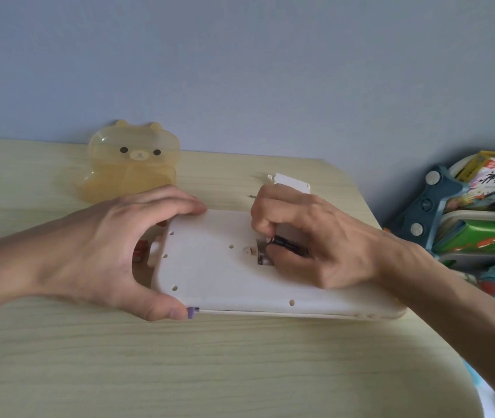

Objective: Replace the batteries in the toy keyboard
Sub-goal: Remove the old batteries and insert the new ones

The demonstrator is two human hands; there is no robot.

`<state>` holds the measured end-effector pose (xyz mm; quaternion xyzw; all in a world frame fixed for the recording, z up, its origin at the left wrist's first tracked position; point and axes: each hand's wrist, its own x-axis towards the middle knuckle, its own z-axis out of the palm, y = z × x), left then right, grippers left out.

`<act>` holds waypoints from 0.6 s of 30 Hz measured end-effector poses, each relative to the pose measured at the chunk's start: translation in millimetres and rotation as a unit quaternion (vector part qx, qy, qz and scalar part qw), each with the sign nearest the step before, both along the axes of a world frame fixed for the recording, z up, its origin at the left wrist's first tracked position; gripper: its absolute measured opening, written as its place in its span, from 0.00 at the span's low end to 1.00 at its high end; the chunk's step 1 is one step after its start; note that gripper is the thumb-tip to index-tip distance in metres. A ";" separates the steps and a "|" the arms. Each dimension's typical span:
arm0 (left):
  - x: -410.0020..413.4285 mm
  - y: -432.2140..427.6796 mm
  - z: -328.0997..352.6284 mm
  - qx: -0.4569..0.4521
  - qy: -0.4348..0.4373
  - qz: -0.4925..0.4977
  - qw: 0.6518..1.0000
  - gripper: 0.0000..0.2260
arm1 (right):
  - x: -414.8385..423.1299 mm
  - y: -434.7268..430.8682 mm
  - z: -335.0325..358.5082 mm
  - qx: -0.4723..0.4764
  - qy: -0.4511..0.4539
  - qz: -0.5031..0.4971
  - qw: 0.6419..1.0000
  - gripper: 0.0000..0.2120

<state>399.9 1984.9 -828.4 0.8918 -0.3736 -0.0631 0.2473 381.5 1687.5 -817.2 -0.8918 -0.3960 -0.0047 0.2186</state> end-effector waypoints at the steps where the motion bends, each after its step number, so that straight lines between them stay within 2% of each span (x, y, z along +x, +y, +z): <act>1: 0.0 0.2 -0.1 0.000 0.001 0.001 1.000 0.55 | -0.8 -1.1 -0.3 0.006 -0.004 -0.008 1.000 0.08; 6: -0.8 0.3 -4.9 -0.014 -0.001 0.001 1.000 0.53 | -7.3 -13.7 2.4 0.043 -0.003 -0.041 0.998 0.07; 13: -17.1 7.4 -13.9 -0.082 0.000 0.042 0.996 0.54 | -9.7 -23.3 8.0 0.076 0.027 -0.102 0.991 0.08; 18: -26.0 8.0 -17.0 -0.097 -0.009 0.060 0.993 0.53 | 2.2 -9.3 15.5 0.152 0.070 -0.127 0.978 0.06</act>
